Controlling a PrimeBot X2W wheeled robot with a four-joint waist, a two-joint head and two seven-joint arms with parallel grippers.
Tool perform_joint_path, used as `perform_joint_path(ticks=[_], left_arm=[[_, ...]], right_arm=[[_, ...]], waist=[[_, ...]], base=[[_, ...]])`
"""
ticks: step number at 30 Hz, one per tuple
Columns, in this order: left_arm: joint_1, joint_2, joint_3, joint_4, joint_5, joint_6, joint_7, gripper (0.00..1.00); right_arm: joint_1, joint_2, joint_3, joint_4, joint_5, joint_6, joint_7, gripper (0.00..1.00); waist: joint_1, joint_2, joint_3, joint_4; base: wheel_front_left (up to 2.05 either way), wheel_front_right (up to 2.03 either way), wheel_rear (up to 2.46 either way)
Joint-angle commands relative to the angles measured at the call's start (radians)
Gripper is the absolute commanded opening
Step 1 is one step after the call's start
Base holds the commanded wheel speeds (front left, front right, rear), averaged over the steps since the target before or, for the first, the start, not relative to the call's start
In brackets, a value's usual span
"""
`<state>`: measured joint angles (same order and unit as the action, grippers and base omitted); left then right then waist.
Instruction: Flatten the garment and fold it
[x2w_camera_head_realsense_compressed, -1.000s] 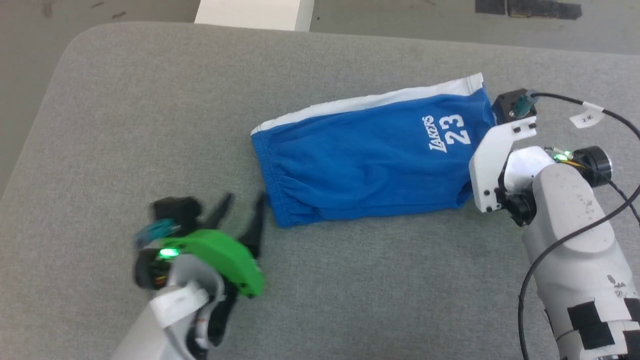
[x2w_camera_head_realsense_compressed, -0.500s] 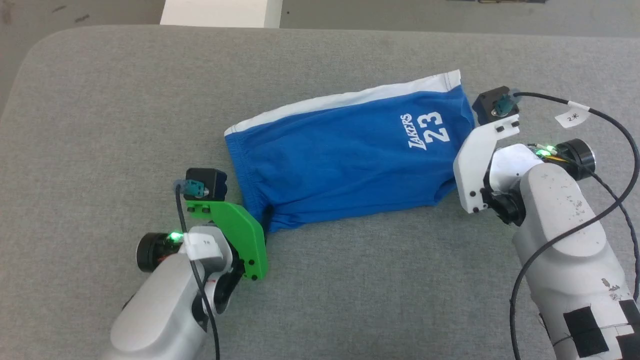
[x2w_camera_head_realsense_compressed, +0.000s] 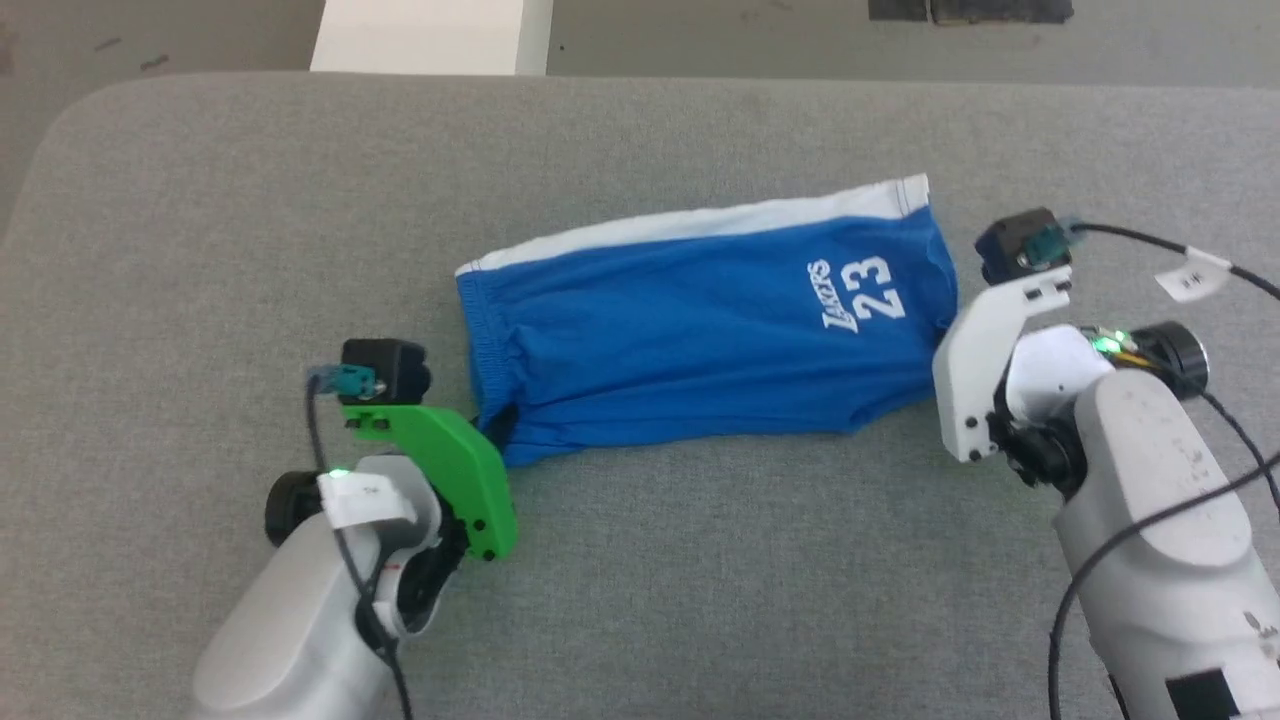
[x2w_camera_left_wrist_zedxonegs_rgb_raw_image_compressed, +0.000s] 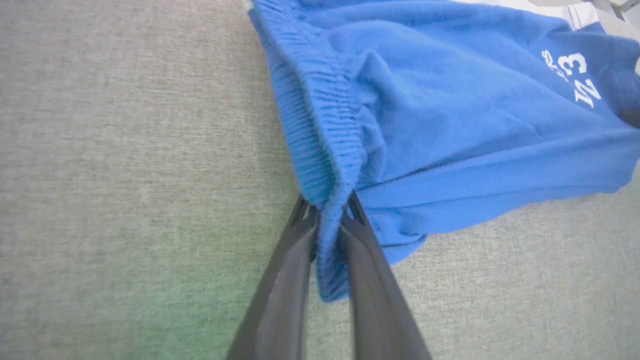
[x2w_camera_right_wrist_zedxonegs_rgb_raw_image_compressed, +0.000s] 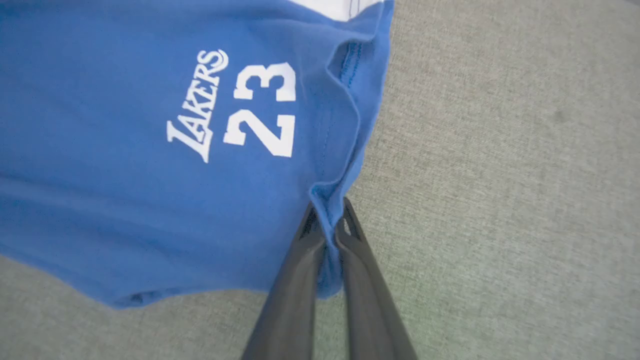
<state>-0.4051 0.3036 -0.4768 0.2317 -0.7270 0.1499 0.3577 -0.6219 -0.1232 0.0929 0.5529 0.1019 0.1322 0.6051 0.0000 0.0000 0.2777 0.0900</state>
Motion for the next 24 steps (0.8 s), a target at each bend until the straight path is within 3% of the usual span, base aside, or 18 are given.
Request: perform_joint_path(ticks=[1, 8, 16, 21, 22, 23, 24], left_arm=[[0.024, 0.023, 0.019, -0.012, -0.016, 0.005, -0.004, 0.0], [0.124, 0.097, 0.047, -0.08, -0.078, 0.007, 0.073, 0.0], [0.255, 0.118, 0.068, -0.138, -0.14, 0.058, 0.125, 0.0], [0.322, 0.131, 0.086, -0.163, -0.17, 0.089, 0.147, 0.0], [0.332, 0.134, 0.09, -0.168, -0.175, 0.096, 0.15, 0.73], [0.34, 0.133, 0.096, -0.173, -0.182, 0.1, 0.148, 1.0], [0.348, 0.13, 0.108, -0.182, -0.193, 0.103, 0.143, 1.0]], right_arm=[[0.037, -0.013, -0.007, -0.027, 0.025, -0.002, 0.008, 0.0], [0.25, -0.034, -0.061, -0.236, 0.131, -0.002, 0.026, 0.0], [0.563, 0.04, -0.173, -0.502, 0.176, -0.002, 0.092, 0.0], [0.675, 0.066, -0.196, -0.591, 0.193, -0.002, 0.113, 0.0], [0.687, 0.068, -0.197, -0.601, 0.198, -0.002, 0.105, 0.0], [0.693, 0.07, -0.197, -0.606, 0.204, -0.002, 0.097, 0.45], [0.697, 0.071, -0.199, -0.61, 0.214, -0.002, 0.087, 1.0]], waist=[[0.0, 0.0, -0.032, 0.003], [0.0, 0.0, -0.101, 0.002], [0.0, 0.0, -0.139, -0.014], [0.0, 0.0, -0.148, -0.03], [0.0, 0.0, -0.149, -0.032], [0.0, 0.0, -0.151, -0.034], [0.0, 0.0, -0.153, -0.037]], base=[[0.0, 0.0, 0.0], [0.0, 0.0, 0.0], [0.0, 0.0, 0.0], [0.0, 0.0, 0.0], [0.0, 0.0, 0.0], [0.0, 0.0, 0.0], [0.0, 0.0, 0.0]])
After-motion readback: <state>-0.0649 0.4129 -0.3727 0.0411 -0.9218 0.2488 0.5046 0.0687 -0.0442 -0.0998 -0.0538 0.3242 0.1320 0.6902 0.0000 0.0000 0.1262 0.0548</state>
